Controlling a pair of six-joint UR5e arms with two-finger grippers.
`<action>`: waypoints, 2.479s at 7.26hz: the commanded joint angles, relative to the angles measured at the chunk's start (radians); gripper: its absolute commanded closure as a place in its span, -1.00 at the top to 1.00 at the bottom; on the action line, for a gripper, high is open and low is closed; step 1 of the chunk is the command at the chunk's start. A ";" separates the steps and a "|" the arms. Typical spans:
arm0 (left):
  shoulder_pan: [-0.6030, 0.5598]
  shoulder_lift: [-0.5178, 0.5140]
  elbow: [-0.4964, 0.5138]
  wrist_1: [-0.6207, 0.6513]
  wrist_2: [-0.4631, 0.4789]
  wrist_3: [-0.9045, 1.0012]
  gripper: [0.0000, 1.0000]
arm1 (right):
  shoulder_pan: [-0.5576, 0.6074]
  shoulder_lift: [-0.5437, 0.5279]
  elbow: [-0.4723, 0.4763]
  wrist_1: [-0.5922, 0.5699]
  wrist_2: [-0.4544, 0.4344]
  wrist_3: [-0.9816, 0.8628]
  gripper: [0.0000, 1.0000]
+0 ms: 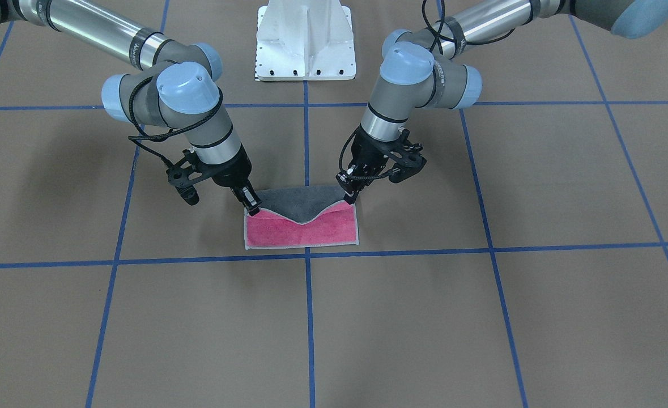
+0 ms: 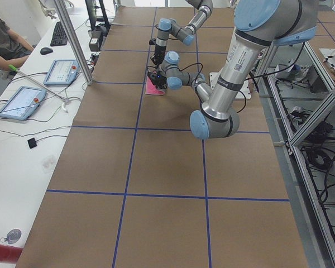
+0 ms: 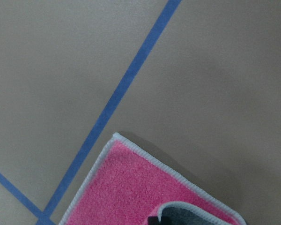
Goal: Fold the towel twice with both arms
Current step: 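Lift the near corners and carry them over toward the far towel edge, then lay the corners on the far edge and open both grippers, then move the right gripper to the folded strip's end nearest it and grasp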
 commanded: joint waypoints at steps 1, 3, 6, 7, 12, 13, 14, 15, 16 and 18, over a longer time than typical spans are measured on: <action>-0.020 -0.011 0.035 -0.002 -0.006 0.000 -1.00 | 0.019 0.003 -0.028 0.018 0.001 -0.003 -1.00; -0.029 -0.017 0.052 -0.005 -0.009 0.000 -1.00 | 0.019 0.005 -0.029 0.020 0.001 -0.005 -1.00; -0.032 -0.033 0.061 -0.005 -0.008 0.000 -1.00 | 0.019 0.025 -0.051 0.020 0.000 -0.005 -1.00; -0.032 -0.033 0.064 -0.005 -0.008 0.000 -1.00 | 0.023 0.025 -0.052 0.020 0.000 -0.005 -1.00; -0.041 -0.059 0.110 -0.008 -0.006 -0.001 1.00 | 0.030 0.037 -0.058 0.020 0.000 -0.007 1.00; -0.043 -0.062 0.110 -0.008 -0.006 -0.001 1.00 | 0.033 0.040 -0.058 0.020 0.000 -0.007 1.00; -0.061 -0.066 0.110 -0.008 -0.018 -0.001 1.00 | 0.036 0.040 -0.058 0.020 0.000 -0.005 1.00; -0.088 -0.067 0.104 -0.008 -0.102 0.000 1.00 | 0.036 0.040 -0.055 0.021 0.000 -0.004 1.00; -0.105 -0.067 0.096 -0.009 -0.156 0.002 1.00 | 0.036 0.031 -0.046 0.023 0.000 -0.003 1.00; -0.119 -0.060 0.052 0.000 -0.184 0.002 1.00 | 0.014 -0.016 -0.041 0.114 -0.009 0.010 1.00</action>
